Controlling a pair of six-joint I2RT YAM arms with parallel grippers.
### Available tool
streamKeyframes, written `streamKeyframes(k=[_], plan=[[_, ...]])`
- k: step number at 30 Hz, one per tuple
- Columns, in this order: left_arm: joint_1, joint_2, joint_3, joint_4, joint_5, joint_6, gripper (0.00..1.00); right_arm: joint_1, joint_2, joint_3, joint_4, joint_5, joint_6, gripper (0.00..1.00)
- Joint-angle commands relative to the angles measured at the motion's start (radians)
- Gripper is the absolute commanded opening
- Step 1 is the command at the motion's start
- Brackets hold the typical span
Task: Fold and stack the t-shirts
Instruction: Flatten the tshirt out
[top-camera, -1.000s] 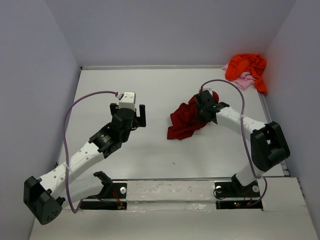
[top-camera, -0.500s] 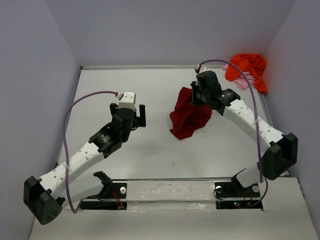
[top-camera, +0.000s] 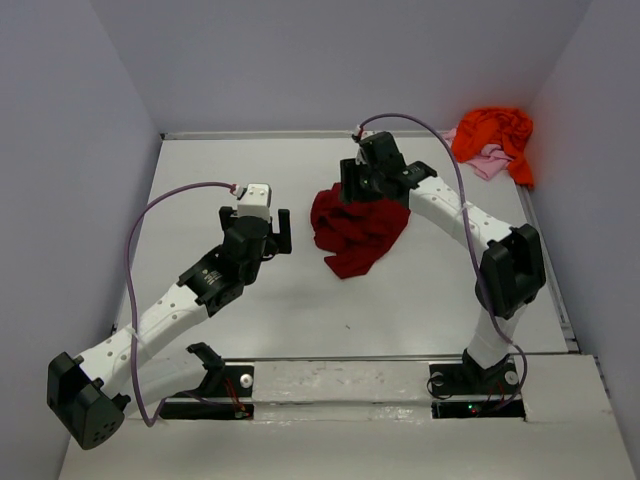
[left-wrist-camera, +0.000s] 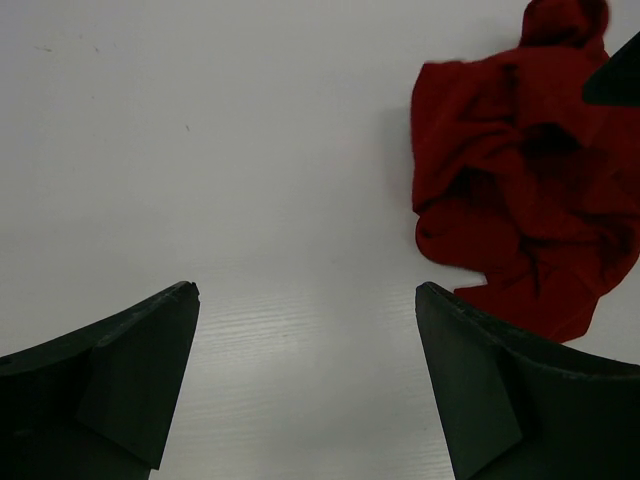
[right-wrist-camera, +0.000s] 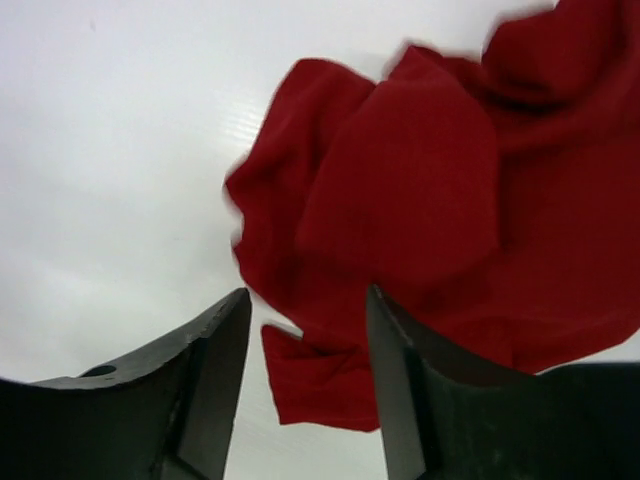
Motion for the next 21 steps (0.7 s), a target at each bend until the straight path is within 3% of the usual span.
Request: streamKeyframes(k=[1,9,21], plan=[[-0.001,-0.012,0.022,0.009,-0.018,0.003,0.99,0.018,-0.052,-0.030,0.036,-0.005,-0.025,0.59],[-0.001,-0.003,0.025,0.009,-0.005,0.001,0.99,0.018,-0.075,-0.136,0.047,0.184,-0.075,0.62],[-0.001,0.000,0.022,0.011,0.001,0.001,0.99,-0.030,0.174,-0.094,0.176,0.247,-0.095,0.61]])
